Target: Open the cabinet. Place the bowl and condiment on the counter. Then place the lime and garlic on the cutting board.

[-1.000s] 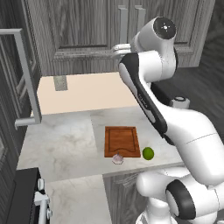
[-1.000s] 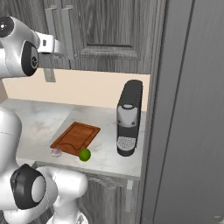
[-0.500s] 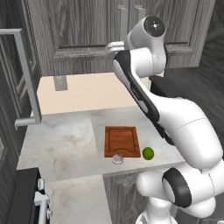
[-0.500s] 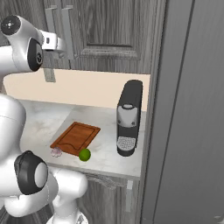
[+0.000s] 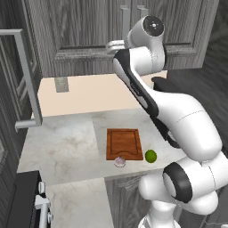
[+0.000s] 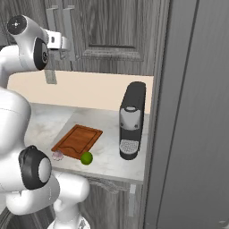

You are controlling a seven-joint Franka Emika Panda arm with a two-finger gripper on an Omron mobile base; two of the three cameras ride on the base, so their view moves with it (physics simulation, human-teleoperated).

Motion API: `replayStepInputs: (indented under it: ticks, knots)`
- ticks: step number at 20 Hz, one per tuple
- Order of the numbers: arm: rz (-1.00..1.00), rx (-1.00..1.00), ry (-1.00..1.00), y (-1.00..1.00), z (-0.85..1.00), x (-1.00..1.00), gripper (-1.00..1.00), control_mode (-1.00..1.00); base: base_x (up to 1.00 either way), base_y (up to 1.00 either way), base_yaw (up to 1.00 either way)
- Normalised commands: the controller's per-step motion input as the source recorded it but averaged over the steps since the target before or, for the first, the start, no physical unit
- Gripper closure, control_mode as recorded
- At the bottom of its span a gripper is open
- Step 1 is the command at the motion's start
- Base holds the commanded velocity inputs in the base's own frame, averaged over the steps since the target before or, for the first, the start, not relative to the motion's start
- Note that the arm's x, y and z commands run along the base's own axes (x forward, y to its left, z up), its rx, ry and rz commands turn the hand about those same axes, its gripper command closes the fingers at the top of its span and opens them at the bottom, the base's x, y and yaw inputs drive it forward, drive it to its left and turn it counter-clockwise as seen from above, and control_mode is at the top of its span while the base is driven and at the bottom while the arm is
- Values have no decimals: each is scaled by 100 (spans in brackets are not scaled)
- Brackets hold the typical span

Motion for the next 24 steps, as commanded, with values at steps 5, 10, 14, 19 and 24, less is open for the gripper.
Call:
replayStepInputs:
  ticks: [5, 10, 14, 19, 24]
  knots:
    - [0, 0, -6, 0, 0, 26, -100, -100, 0, 0, 0]
    - [0, -1, -4, 0, -5, 26, -100, -100, 0, 0, 0]
    - [0, -2, -1, 2, -6, 29, -100, -100, 0, 0, 0]
    - [0, -1, -1, 2, -5, 29, -100, -100, 0, 0, 0]
    - [0, -6, -3, 7, -6, 29, 100, -100, 0, 0, 0]
